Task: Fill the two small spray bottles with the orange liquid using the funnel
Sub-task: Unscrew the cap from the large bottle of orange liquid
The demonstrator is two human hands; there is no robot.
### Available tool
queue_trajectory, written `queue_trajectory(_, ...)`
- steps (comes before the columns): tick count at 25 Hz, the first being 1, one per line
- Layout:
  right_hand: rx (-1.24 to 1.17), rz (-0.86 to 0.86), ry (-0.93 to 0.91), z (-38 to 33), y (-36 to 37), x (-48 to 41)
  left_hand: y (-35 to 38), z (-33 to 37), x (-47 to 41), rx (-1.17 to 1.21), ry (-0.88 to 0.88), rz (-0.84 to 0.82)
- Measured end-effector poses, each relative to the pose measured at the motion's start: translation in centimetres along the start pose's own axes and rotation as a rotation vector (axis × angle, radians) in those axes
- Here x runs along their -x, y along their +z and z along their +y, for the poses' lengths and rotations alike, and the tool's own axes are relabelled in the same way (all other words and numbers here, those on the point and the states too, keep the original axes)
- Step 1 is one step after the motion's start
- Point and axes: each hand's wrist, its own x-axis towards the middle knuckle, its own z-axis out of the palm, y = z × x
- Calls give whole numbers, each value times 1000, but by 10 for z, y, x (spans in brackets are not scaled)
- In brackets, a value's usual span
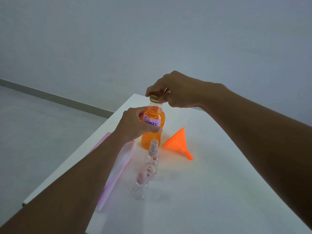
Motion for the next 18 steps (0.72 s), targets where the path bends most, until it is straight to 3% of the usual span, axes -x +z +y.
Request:
queue_trajectory(3, -54, 7, 87, -3, -3, 0, 1, -1, 1, 0, 3, 5)
queue_trajectory(6, -20, 134, 200, -8, 5, -10, 1, -1, 2, 7, 3, 16)
queue_trajectory(14, 67, 9, -70, -1, -4, -4, 2, -1, 3, 63, -15, 3)
queue_trajectory(18, -243, 303, -50, 5, -20, 2, 2, 1, 8, 123, -8, -13)
